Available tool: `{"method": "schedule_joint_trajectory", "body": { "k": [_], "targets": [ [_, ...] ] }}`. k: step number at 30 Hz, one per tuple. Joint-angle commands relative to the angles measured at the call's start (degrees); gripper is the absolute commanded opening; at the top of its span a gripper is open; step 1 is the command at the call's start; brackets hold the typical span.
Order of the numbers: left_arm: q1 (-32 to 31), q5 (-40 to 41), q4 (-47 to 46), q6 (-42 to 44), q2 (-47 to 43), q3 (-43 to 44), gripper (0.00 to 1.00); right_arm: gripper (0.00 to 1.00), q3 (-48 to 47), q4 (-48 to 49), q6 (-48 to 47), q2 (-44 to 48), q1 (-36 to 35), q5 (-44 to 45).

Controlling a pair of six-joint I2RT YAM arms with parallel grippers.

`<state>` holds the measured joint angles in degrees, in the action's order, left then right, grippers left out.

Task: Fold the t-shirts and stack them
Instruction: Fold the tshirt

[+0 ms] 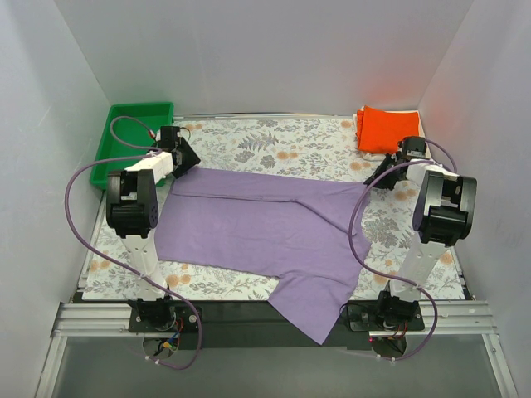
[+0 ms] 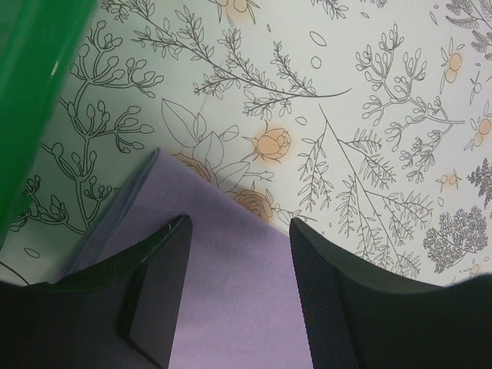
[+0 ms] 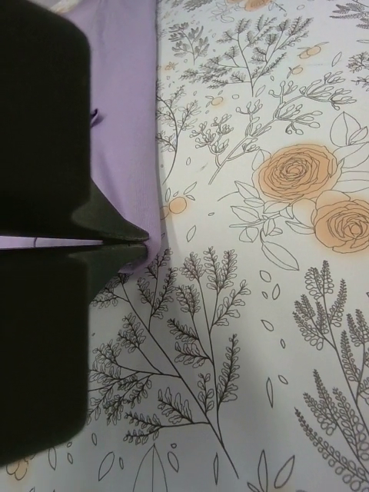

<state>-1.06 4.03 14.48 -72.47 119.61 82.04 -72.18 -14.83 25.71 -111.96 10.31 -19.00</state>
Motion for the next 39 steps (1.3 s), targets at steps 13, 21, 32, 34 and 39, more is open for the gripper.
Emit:
{"method": "schedule_joint_trajectory", "body": {
  "k": [13, 21, 32, 34, 39],
  "targets": [
    [0.5, -0.9, 3.6, 2.6, -1.3, 2.9, 0.57, 0.32, -3.6, -3.3, -9.4, 4.5, 0.1, -0.4],
    [-1.7, -2.8, 6.3, 4.3, -12.3, 2.3, 0.63, 0.37, 0.1, -7.7, -17.3, 15.7, -6.0, 0.0],
    [-2.6, -6.8, 12.1, 6.8, -41.5, -16.5, 0.74, 0.47, -1.7, -7.6, -21.6, 10.4, -16.4, -7.7],
    [-2.6, -6.8, 14.5, 7.0, -48.2, -20.1, 0.77, 0.47, -2.0, -7.4, -22.1, 9.0, -17.0, -8.2],
    [-2.6, -4.7, 17.6, 6.1, -60.2, -26.0, 0.92, 0.45, -2.3, -6.7, -23.6, 5.4, -17.6, -9.5]
  ]
}}
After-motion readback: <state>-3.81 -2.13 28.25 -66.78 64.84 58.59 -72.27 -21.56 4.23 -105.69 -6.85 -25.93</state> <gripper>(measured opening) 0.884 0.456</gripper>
